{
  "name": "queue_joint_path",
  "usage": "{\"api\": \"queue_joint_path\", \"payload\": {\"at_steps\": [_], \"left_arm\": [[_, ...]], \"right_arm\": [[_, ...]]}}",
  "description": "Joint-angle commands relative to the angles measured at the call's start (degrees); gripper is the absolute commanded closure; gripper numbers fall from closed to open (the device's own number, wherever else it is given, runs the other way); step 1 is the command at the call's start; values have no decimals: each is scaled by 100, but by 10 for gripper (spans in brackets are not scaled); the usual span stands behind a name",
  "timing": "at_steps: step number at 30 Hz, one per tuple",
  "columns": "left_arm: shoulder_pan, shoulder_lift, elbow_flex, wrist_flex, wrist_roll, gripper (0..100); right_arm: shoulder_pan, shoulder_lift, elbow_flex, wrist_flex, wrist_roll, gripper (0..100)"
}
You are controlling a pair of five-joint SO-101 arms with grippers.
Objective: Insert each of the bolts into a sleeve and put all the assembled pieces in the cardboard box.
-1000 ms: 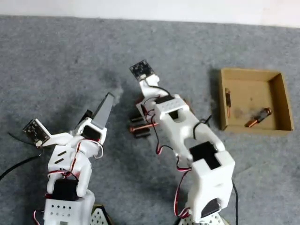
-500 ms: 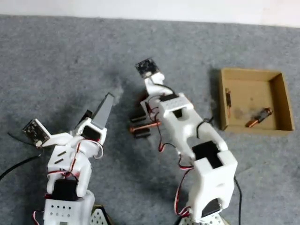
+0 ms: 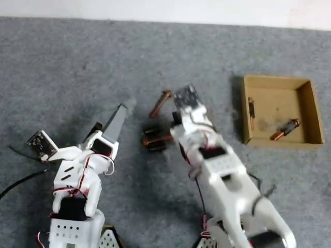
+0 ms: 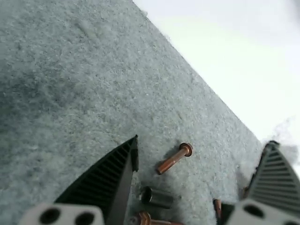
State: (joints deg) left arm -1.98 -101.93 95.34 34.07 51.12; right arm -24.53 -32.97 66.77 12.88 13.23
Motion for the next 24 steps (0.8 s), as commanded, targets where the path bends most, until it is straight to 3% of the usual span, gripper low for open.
{"api": "queue_joint_path", "payload": {"at_steps": [1,6,10,14,19,24], "left_arm": [[-48,-13,-84,-97,-369,628],[277,22,-514,70,-1204,628],[1613,31,-1059,949,-2136,629],[2633,391,-1042,844,-2716,657],[2369,2422,-1824,79,-3341,762],[2035,5727,-4048,18,-3842,744]], "right_arm": [[84,-1051,444,-207,44,994],[400,-2237,1138,-154,53,994],[813,-3301,1789,198,53,994],[1121,-4409,2378,716,53,994],[1226,-5921,2853,1552,18,994],[1218,-7222,3301,2053,18,994]]}}
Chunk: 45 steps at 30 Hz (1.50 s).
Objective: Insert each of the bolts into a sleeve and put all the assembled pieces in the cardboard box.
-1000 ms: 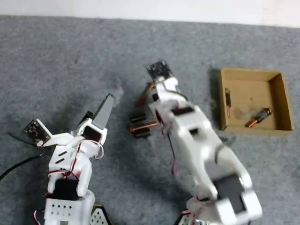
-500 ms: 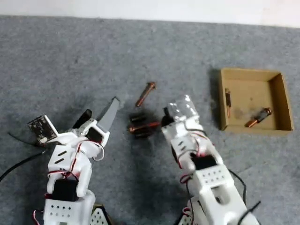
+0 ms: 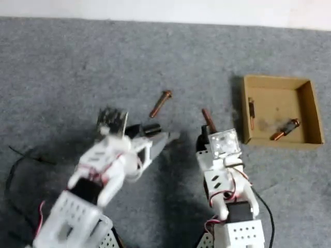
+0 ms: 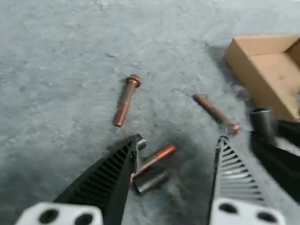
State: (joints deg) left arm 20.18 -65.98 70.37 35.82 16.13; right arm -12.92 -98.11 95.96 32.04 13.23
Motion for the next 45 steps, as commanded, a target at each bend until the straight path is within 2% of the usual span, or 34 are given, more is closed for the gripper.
{"api": "queue_joint_path", "payload": {"at_steps": [1,6,9,13,19,24,28,32,37,41,45], "left_arm": [[-233,2905,-2114,-53,-396,751],[-338,6519,-4980,290,-396,801],[-338,8189,-6369,352,-404,826],[-382,9701,-7969,897,-422,831],[-593,11196,-10035,1987,-440,832],[-585,12004,-11240,3015,-888,832],[-620,12338,-11881,3701,-897,841],[-585,12418,-12251,4237,-914,1000],[-576,12277,-12435,4791,-870,995],[-576,11899,-12769,5477,-246,997],[-576,11547,-12813,5855,-123,997]], "right_arm": [[57,-787,444,154,26,994],[57,-593,505,145,44,994],[57,-593,505,145,44,994],[57,-593,505,145,53,994],[57,-593,497,145,53,994],[57,-593,497,136,53,994],[57,-593,505,136,53,994],[57,-593,514,136,53,994],[57,-593,532,119,53,994],[57,-593,532,-57,53,994],[48,-593,541,-66,53,992]]}}
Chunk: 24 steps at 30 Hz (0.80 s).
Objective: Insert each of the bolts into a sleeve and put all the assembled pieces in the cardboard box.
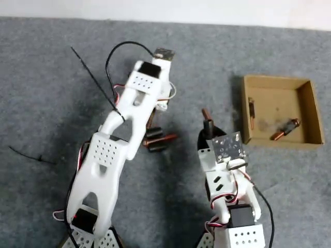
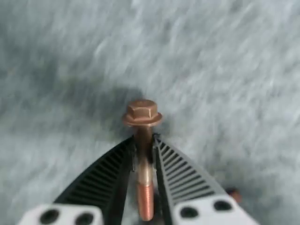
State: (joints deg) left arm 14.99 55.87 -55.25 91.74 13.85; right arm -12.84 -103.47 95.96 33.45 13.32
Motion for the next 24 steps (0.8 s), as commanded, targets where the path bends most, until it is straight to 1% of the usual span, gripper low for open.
{"api": "queue_joint_path", "payload": {"at_steps": [1,9,14,20,23,24], "left_arm": [[-57,-699,-251,299,105,997],[-66,-1341,-242,738,105,997],[-57,-1666,-84,835,105,997],[-57,-2791,936,800,97,997],[-57,-3574,1851,756,97,997],[-57,-3829,2220,554,97,997]], "right_arm": [[40,-57,541,-215,44,992],[-119,-57,541,-215,44,992],[-119,-57,541,-215,44,992],[-119,-57,541,-215,44,992],[-119,-57,541,-215,44,992],[-119,-57,541,-215,44,992]]}}
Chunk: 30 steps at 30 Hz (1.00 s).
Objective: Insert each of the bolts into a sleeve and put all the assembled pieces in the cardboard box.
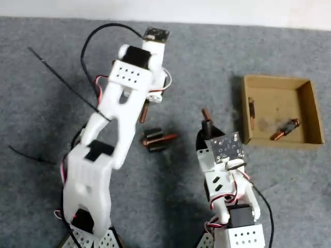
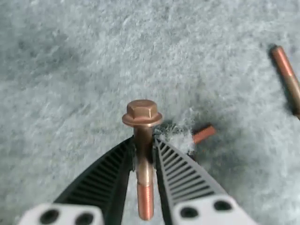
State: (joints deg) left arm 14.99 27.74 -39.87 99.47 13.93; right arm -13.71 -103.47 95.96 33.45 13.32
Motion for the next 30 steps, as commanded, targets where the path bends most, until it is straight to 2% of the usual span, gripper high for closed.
{"api": "queue_joint_path", "payload": {"at_steps": [1,4,7,10,15,19,21,24,26,30], "left_arm": [[-57,-1288,1112,-466,88,997],[-48,-2308,2642,-1451,88,997],[31,-3530,4505,-2831,97,997],[48,-4734,6466,-4563,97,997],[40,-6475,9560,-7903,79,996],[40,-7626,11292,-10180,105,996],[40,-8084,11697,-10760,114,996],[145,-8620,11969,-10919,246,996],[277,-8936,12189,-10927,677,996],[576,-9640,12602,-10927,1732,996]], "right_arm": [[-31,-57,541,-215,44,992],[-31,-57,541,-215,44,992],[-31,-57,541,-215,44,992],[-31,-57,541,-215,44,992],[-145,-57,541,-215,44,992],[-409,-31,541,-207,44,992],[-409,-31,541,-207,44,992],[-505,-31,541,-207,44,992],[-708,-48,541,-207,62,992],[-1174,-22,541,-207,633,992]]}}
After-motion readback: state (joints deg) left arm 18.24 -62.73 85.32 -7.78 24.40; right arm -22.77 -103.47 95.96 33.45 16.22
